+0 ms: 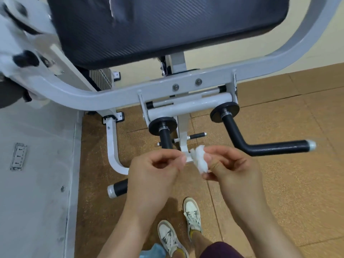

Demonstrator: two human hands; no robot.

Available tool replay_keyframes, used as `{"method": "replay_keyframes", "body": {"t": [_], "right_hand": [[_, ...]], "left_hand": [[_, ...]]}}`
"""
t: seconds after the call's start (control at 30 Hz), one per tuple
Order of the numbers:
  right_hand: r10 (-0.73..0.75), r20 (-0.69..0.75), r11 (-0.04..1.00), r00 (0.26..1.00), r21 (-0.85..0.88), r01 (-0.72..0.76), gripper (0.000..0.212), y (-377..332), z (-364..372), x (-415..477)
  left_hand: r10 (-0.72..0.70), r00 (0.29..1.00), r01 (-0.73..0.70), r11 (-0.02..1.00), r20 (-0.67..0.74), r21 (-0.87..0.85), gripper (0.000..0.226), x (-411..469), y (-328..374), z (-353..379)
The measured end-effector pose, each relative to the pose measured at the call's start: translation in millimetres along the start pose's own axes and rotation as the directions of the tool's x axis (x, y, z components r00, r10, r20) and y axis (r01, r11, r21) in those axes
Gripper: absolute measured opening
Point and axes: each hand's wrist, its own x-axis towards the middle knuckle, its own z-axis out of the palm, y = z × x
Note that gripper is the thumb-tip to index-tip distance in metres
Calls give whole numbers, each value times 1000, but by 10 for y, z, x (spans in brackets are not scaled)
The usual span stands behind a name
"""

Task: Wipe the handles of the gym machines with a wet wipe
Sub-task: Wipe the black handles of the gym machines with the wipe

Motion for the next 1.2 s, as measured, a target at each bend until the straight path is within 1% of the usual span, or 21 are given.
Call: {"method": "replay_keyframes", "body": {"t": [0.1, 0.2, 0.27, 0.3, 0.37, 0.4, 0.47, 0.53, 0.57, 0.6, 0.67, 0.7, 0.77, 0.8, 0.83, 0.9, 0.97, 1.07, 1.13, 1.17, 1.2], "right_hand": [[-112, -1, 992, 994, -62, 112, 10, -392, -132, -85], [-148, 108, 987, 983, -43, 154, 12, -653, -120, -268], [-173, 165, 982, 971, -52, 183, 13, -743, -73, -415], [-191, 180, 976, 965, -70, 206, 13, -769, -62, -482], [-221, 183, 964, 958, -106, 242, 12, -808, -75, -600], [-221, 175, 961, 959, -130, 245, 12, -827, -100, -647], [-186, 196, 957, 963, -187, 223, 12, -861, -157, -733], [-85, 281, 956, 956, -247, 158, 14, -892, -217, -806], [-34, 330, 946, 943, -295, 137, 16, -904, -252, -831], [9, 376, 923, 927, -360, 137, 17, -917, -284, -854], [56, 442, 851, 895, -490, 189, 15, -946, -339, -892], [58, 468, 810, 882, -539, 232, 13, -964, -360, -901], [29, 489, 755, 872, -582, 302, 6, -1010, -385, -893], [10, 485, 765, 874, -567, 306, 4, -1039, -400, -877], [1, 477, 812, 879, -513, 277, 3, -1063, -416, -855], [29, 492, 943, 870, -302, 139, 3, -1091, -455, -800], [86, 545, 995, 834, -84, -48, 3, -1080, -489, -723], [146, 589, 959, 795, 113, -260, 5, -1048, -607, -526], [183, 587, 927, 789, 165, -338, 3, -1067, -785, -317], [206, 585, 913, 785, 173, -368, 4, -1083, -905, -192], [230, 584, 902, 779, 174, -396, 4, -1098, -1035, -65]], "left_hand": [[25, 1000, -25, 994, 0, -106, 7, -226, 289, -51], [82, 993, -74, 992, 80, -99, 26, -444, 503, -11], [94, 992, -89, 994, 85, -70, 17, -560, 577, 6], [82, 994, -75, 993, 78, -95, 9, -616, 591, -4], [32, 997, -17, 983, 77, -185, 10, -738, 586, -72], [27, 997, -13, 982, 67, -188, 12, -796, 566, -115], [67, 998, -66, 993, 14, -95, 15, -892, 520, -197], [126, 991, -125, 992, -51, 22, 19, -963, 474, -269], [134, 988, -132, 991, -82, 39, 20, -989, 476, -291], [119, 988, -119, 993, -102, 13, 23, -1016, 483, -301], [24, 996, -37, 988, -91, -152, 32, -1067, 525, -276], [-37, 997, 19, 963, -61, -270, 32, -1090, 552, -255], [-122, 992, 110, 853, 10, -510, 23, -1100, 587, -218], [-151, 988, 136, 784, 26, -606, 26, -1085, 593, -203], [-185, 982, 160, 711, 37, -684, 30, -1065, 598, -182], [-237, 969, 194, 585, 63, -788, 33, -1021, 608, -102], [-247, 965, 207, 504, 90, -838, 35, -967, 600, 64], [-195, 973, 199, 459, 120, -866, 47, -875, 584, 380], [-108, 983, 183, 446, 150, -876, 55, -821, 564, 558], [-59, 979, 199, 463, 194, -864, 57, -799, 541, 657], [-17, 968, 224, 515, 252, -827, 55, -786, 520, 773]]}}
